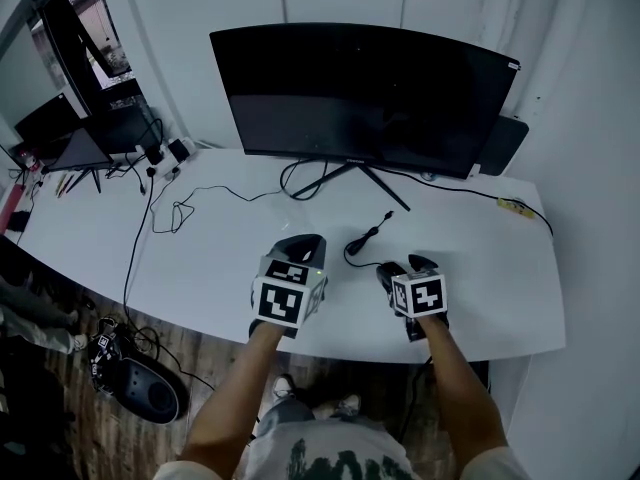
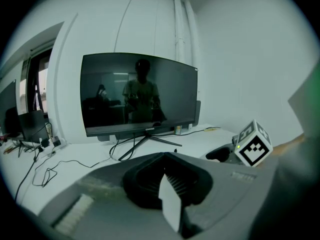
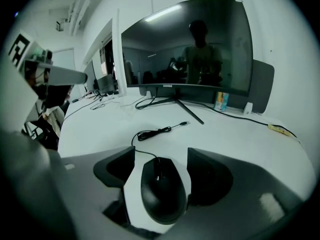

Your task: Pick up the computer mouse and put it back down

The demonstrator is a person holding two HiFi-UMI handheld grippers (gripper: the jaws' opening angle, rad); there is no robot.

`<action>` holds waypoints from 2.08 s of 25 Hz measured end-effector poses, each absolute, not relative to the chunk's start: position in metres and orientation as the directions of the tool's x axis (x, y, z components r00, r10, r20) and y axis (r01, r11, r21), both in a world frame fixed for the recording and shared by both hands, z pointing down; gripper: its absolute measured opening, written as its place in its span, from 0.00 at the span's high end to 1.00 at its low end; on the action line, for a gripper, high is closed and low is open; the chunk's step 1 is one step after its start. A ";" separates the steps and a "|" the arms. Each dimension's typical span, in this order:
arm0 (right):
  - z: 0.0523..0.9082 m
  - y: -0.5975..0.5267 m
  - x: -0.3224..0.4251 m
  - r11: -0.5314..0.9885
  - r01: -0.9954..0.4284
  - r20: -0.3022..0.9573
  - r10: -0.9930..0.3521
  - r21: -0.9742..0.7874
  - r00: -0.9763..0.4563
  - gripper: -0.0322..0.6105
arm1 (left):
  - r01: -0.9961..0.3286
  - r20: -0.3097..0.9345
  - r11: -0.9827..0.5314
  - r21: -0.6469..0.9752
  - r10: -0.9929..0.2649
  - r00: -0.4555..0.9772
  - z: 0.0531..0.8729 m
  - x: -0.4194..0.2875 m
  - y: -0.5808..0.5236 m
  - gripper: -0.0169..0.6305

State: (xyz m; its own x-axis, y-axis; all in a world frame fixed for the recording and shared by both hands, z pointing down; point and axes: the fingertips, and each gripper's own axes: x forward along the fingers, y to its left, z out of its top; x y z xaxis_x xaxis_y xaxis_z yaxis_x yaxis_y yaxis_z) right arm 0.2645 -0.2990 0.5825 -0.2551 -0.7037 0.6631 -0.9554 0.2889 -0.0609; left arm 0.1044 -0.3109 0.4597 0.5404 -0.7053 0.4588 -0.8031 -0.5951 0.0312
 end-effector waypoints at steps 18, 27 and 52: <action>0.427 -0.317 0.231 0.254 -0.965 0.439 -0.862 -0.058 -0.253 0.73 | -0.784 0.391 -0.620 0.020 -0.717 0.577 0.411 0.074 -0.334 0.97; 0.376 -0.314 0.207 0.230 -0.973 0.345 -0.911 -0.036 -0.228 0.85 | -0.774 0.337 -0.633 0.025 -0.723 0.603 0.387 0.049 -0.342 0.97; 0.343 -0.300 0.184 0.229 -0.973 0.261 -0.939 -0.014 -0.225 0.95 | -0.744 0.314 -0.668 0.022 -0.702 0.639 0.372 0.041 -0.335 0.97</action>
State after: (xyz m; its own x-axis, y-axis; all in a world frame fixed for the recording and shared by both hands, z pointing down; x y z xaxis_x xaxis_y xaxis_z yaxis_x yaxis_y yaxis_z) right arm 0.1839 -0.2999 0.3432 -0.2246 -0.9388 0.2612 -0.9733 0.2290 -0.0139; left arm 0.0409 -0.3355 0.3723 0.6390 -0.7023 0.3138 -0.7443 -0.6675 0.0217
